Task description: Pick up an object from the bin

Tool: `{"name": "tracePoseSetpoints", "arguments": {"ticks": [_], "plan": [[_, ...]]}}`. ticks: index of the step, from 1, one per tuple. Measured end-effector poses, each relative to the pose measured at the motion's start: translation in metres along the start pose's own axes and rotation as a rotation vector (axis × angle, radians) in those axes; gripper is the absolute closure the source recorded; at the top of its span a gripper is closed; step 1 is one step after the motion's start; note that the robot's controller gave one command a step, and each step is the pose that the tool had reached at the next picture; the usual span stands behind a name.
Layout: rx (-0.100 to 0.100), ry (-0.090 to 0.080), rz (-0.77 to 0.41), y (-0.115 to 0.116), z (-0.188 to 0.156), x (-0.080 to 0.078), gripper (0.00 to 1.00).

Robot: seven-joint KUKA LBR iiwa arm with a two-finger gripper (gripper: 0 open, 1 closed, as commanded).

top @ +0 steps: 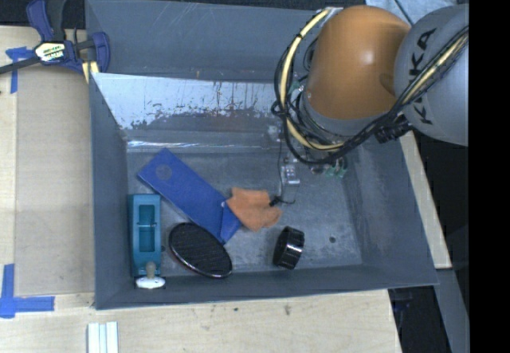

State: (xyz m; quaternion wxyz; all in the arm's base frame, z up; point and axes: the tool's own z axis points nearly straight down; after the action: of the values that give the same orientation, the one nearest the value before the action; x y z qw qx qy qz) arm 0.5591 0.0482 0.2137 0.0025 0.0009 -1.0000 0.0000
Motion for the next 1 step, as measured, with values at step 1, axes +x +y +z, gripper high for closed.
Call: {"name": "tracePoseSetpoints", "arguments": {"ticks": [1], "plan": [[-0.001, -0.009, 0.001, -0.0001, -0.0046, -0.0016, 0.0]]}}
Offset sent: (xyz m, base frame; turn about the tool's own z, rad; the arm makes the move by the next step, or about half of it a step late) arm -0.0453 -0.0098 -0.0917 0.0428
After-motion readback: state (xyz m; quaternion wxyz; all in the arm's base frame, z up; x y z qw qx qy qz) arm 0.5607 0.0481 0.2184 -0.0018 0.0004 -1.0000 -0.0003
